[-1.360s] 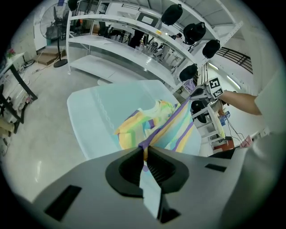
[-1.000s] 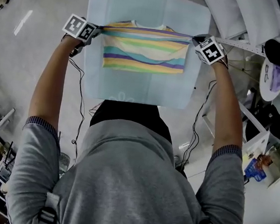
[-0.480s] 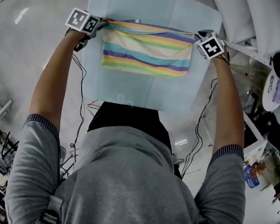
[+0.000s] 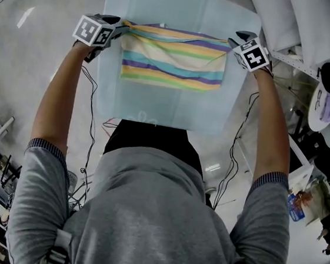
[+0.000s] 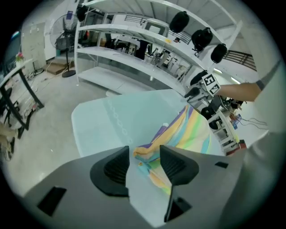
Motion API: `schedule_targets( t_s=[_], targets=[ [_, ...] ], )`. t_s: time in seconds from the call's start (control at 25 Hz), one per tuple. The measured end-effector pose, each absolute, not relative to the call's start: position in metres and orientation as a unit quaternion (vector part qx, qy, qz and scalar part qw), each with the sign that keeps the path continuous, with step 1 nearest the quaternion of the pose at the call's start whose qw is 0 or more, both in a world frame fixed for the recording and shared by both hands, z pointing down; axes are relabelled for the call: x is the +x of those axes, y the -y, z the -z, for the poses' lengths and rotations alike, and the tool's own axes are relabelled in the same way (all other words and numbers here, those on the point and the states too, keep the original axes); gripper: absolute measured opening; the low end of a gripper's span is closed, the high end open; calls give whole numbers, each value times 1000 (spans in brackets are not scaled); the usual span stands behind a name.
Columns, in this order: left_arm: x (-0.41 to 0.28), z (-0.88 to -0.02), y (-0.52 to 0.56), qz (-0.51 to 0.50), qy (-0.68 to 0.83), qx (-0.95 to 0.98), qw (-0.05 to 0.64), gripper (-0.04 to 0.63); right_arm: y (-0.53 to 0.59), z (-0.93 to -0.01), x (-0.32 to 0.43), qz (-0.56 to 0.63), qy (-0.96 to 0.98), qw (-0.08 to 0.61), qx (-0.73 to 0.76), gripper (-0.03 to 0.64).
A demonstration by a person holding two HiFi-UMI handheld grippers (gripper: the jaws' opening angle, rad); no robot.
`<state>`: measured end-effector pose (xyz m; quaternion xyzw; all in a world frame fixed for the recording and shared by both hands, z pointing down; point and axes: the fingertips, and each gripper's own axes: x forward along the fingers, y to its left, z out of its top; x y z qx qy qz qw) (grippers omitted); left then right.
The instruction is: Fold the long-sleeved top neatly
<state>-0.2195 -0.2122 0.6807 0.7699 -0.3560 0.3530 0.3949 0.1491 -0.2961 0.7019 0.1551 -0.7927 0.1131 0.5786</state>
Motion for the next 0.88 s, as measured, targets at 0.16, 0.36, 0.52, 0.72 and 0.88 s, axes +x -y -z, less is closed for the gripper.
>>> schedule_targets(
  t_s=[0.16,0.36,0.52,0.72,0.88],
  targets=[
    [-202,-666,213,-381,321,809,313,249,281,-697,134,-101,803,575,116,172],
    [-171,-649,210,-375,253,861,234,267,254,-701,120,-93,807,581,49,172],
    [-161,-662,198,-422,202,866,176,272,241,-710,117,-93,798,595,18,164],
    [-172,-690,194,-490,188,843,120,143,232,-725,119,-88,785,613,-5,93],
    [-184,-702,196,-515,186,829,115,21,237,-723,117,-74,790,609,-4,16]
  ],
)
